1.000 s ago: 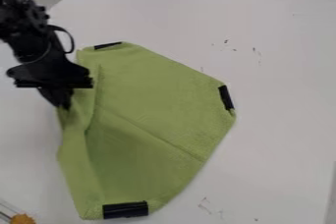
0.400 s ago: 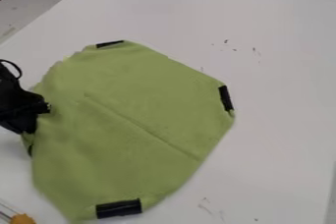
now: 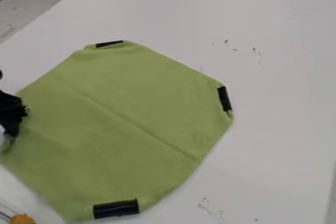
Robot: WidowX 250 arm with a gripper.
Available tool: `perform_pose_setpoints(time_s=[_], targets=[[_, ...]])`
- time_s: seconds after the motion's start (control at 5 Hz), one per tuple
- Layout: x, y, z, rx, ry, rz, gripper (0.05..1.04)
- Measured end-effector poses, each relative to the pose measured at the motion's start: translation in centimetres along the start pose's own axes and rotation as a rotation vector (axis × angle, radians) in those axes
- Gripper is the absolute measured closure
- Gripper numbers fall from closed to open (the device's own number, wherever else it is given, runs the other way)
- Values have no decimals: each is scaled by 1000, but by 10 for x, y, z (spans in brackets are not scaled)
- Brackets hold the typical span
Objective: Unfold the cloth from right to left
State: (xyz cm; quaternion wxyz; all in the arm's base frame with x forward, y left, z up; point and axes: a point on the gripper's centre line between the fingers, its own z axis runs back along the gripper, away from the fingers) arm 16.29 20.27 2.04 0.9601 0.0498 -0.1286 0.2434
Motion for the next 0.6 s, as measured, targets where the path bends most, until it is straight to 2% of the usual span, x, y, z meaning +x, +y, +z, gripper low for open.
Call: perform_pose_setpoints(time_s=[0.2,0.4,0.6], targets=[[13,16,14,62,35,-59,81],[28,22,21,84,44,-117,79],[40,19,26,84,44,-171,83]])
